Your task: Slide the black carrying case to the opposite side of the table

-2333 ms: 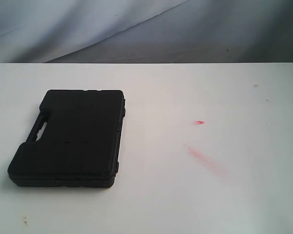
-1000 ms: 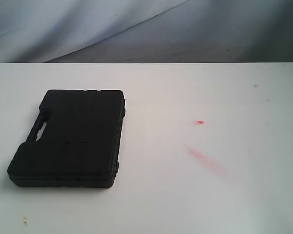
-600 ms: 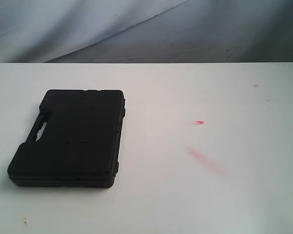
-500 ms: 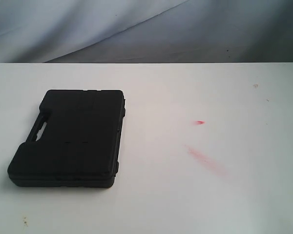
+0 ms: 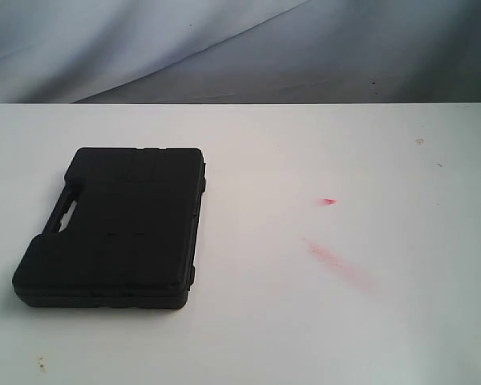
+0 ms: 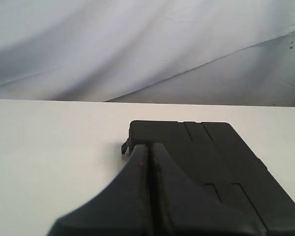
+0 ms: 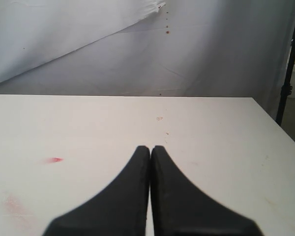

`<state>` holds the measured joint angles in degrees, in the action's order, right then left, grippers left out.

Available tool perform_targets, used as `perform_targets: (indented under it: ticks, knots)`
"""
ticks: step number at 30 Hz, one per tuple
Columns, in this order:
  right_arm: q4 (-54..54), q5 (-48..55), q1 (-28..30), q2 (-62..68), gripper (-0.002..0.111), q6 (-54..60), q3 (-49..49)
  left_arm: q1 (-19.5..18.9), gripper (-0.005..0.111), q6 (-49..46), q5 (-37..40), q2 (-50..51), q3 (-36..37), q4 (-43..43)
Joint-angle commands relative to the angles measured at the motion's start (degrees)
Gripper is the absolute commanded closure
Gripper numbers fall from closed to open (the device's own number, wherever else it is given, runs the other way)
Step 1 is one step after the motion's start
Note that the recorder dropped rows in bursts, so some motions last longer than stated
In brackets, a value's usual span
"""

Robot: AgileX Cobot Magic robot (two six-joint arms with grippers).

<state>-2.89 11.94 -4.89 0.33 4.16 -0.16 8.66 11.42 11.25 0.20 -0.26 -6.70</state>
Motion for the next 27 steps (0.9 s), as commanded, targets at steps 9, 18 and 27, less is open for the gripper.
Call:
perform_targets:
  ticks: [9,18,27]
  knots:
    - [-0.2,0.2,0.3,-0.3,0.108,0.1,0.2,-0.1,0.107,0.4,-1.0,-0.2,0.3,0.4]
    - [-0.2,0.2,0.3,-0.3,0.108,0.1,0.2,-0.1,0.107,0.4,-0.9,-0.2,0.3,0.4]
    - [-0.2,0.2,0.3,-0.3,0.108,0.1,0.2,-0.1,0.107,-17.4,3.9,-0.2,0.3,9.0]
